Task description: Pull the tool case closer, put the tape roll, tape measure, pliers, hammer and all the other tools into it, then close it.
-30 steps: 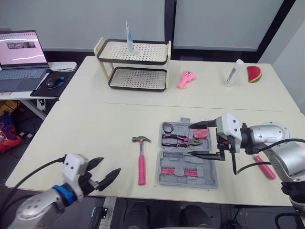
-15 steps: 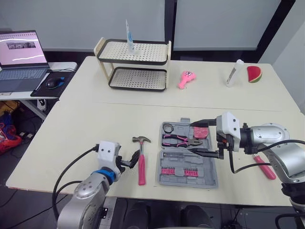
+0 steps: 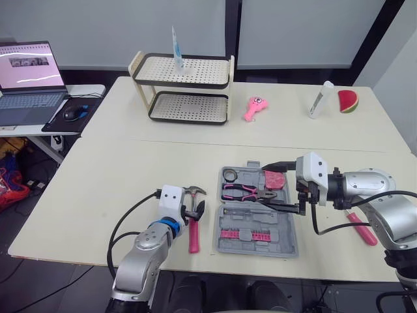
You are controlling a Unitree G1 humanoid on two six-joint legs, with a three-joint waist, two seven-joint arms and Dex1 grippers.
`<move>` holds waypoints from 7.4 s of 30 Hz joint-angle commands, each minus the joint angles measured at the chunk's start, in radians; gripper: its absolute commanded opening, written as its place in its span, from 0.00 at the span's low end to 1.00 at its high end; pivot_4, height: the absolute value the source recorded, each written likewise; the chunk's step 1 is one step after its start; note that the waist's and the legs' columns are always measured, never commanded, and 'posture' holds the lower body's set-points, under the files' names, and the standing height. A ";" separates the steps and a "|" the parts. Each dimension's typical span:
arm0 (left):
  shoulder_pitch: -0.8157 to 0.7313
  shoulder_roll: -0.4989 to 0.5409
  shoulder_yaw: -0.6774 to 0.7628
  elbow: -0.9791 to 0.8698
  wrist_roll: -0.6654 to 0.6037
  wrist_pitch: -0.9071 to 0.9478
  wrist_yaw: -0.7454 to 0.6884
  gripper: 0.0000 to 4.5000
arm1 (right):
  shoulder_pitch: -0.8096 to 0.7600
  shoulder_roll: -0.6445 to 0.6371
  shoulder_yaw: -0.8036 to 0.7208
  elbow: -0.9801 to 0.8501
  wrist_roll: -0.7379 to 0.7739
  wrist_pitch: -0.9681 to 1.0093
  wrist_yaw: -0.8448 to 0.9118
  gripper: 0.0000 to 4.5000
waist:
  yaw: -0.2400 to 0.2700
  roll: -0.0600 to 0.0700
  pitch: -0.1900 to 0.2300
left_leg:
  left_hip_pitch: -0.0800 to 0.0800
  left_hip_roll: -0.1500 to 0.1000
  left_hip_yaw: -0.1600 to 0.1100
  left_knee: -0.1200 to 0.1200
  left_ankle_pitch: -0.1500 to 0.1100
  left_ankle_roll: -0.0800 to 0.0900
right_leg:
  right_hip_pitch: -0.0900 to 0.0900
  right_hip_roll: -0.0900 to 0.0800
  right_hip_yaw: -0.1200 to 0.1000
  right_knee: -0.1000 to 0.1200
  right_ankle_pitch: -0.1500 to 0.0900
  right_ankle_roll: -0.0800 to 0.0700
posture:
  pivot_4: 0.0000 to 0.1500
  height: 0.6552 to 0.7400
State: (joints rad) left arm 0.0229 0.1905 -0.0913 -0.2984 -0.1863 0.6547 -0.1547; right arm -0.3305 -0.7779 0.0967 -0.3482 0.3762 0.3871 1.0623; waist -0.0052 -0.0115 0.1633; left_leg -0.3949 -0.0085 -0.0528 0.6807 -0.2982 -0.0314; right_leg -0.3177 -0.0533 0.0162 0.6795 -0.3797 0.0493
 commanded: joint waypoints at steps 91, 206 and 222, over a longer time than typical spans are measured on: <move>-0.675 0.058 -0.554 0.318 0.099 -0.046 -0.959 0.01 | 0.420 -0.293 -0.419 -0.317 0.151 0.320 -0.050 1.00 | 0.004 -0.002 0.003 | -0.004 -0.001 0.000 0.001 0.000 0.000 | 0.000 0.006 0.000 -0.001 0.000 0.000 | 1.00 1.00; -0.158 0.682 0.406 0.605 -0.156 -0.546 -1.029 0.99 | 0.662 -0.272 -0.790 0.381 -0.042 -0.135 0.156 1.00 | -0.009 -0.001 0.002 | 0.001 0.000 0.000 0.000 -0.002 0.005 | 0.000 0.000 -0.001 0.001 0.000 0.000 | 1.00 1.00; -0.323 0.647 0.325 0.508 -0.183 -0.499 -0.994 0.99 | 0.641 -0.293 -0.776 0.468 -0.089 -0.175 0.117 1.00 | -0.020 -0.001 0.002 | 0.001 0.000 0.001 0.000 -0.002 0.005 | 0.000 0.000 0.000 0.001 0.000 0.000 | 1.00 1.00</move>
State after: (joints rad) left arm -0.2482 0.8411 0.2510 0.2743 -0.3401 0.1422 -1.1456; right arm 0.3083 -1.0511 -0.6621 0.1534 0.2869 0.2030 1.1833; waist -0.0249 -0.0124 0.1649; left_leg -0.3944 -0.0082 -0.0516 0.6806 -0.3003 -0.0271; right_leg -0.3172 -0.0530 0.0156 0.6807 -0.3797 0.0494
